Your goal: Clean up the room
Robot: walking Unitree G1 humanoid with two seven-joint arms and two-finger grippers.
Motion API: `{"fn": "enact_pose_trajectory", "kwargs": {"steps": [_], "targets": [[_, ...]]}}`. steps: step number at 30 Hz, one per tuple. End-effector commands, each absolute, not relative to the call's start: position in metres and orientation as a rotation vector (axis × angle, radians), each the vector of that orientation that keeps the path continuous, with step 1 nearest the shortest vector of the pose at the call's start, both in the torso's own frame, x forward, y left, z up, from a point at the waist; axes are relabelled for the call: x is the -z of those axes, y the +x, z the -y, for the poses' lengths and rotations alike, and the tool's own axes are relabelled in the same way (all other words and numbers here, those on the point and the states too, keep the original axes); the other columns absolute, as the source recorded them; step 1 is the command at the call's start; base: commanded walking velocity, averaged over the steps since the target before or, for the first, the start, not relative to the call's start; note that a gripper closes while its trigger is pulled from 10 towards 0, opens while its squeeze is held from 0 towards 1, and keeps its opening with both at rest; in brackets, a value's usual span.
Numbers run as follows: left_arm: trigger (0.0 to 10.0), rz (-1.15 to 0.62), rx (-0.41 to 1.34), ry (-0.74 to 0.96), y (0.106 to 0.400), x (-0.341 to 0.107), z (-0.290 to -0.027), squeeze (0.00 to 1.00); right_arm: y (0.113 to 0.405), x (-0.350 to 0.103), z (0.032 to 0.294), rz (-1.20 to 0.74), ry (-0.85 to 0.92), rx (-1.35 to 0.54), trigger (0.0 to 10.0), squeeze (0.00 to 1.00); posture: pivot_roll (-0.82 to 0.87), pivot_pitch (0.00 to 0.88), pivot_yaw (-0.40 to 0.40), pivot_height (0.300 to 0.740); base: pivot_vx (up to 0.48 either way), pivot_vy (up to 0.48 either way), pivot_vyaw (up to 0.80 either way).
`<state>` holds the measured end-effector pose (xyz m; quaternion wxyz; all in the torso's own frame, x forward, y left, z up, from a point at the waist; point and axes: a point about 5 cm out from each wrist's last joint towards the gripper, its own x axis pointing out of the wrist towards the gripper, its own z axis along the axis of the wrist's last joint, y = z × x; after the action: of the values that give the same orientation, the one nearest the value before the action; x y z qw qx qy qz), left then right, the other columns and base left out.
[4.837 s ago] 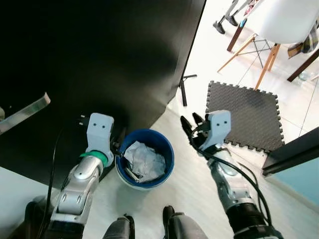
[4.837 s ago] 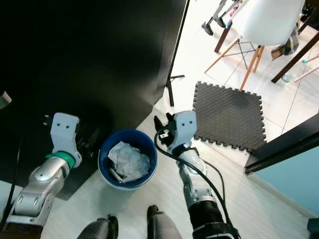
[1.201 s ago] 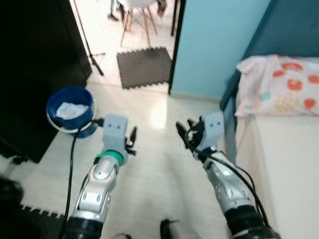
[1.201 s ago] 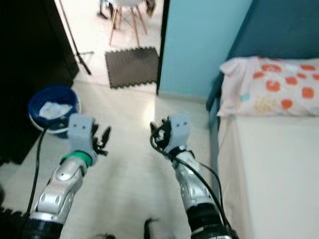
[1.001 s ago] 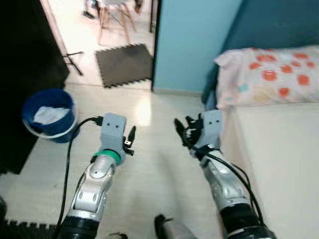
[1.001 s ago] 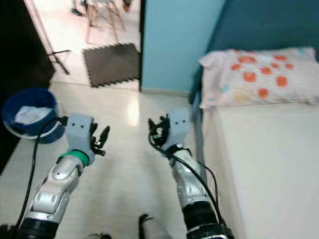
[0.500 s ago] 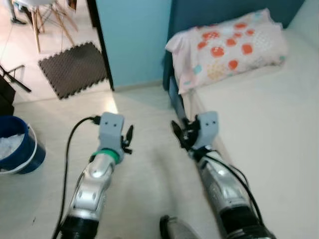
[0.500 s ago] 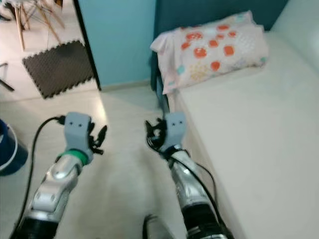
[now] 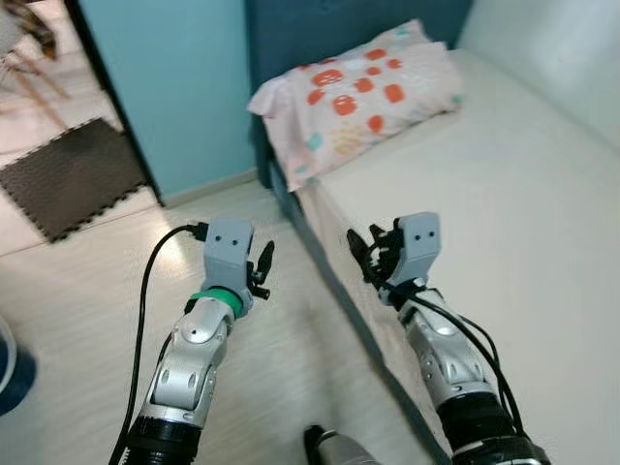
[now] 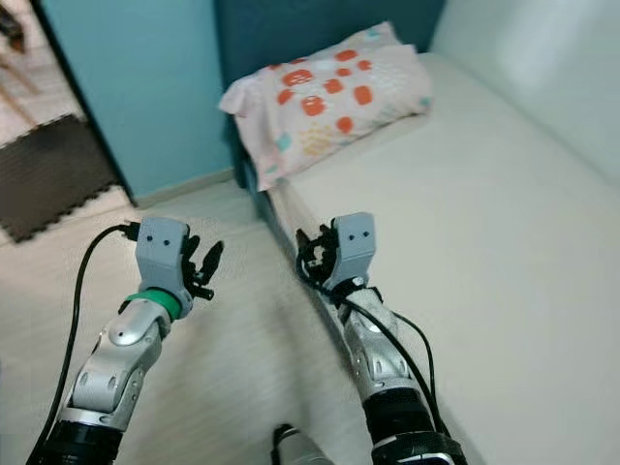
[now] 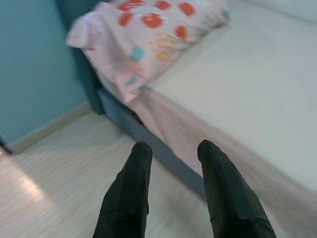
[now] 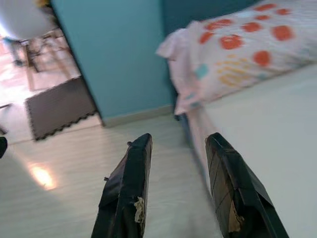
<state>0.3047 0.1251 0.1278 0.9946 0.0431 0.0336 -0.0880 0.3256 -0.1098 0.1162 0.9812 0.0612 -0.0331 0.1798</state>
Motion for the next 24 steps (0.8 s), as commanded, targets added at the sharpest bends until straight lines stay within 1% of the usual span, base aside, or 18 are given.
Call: {"fn": "enact_pose_trajectory", "kwargs": {"steps": [1, 24], "targets": [[10.0, -0.107, 0.183, 0.084, 0.3023, -0.1192, -0.1241, 0.00, 0.3234, -0.1095, 0.1111, 0.040, 0.125, -0.358, 10.0, 0.00, -0.04, 0.099, 0.040, 0.740, 0.000, 0.000, -0.80], [10.0, -0.100, 0.181, 0.070, 0.3032, -0.1194, -0.1228, 0.00, 0.3260, -0.1117, 0.1119, 0.047, 0.112, -0.360, 10.0, 0.00, -0.04, 0.084, 0.034, 0.740, 0.000, 0.000, -0.80]]}}
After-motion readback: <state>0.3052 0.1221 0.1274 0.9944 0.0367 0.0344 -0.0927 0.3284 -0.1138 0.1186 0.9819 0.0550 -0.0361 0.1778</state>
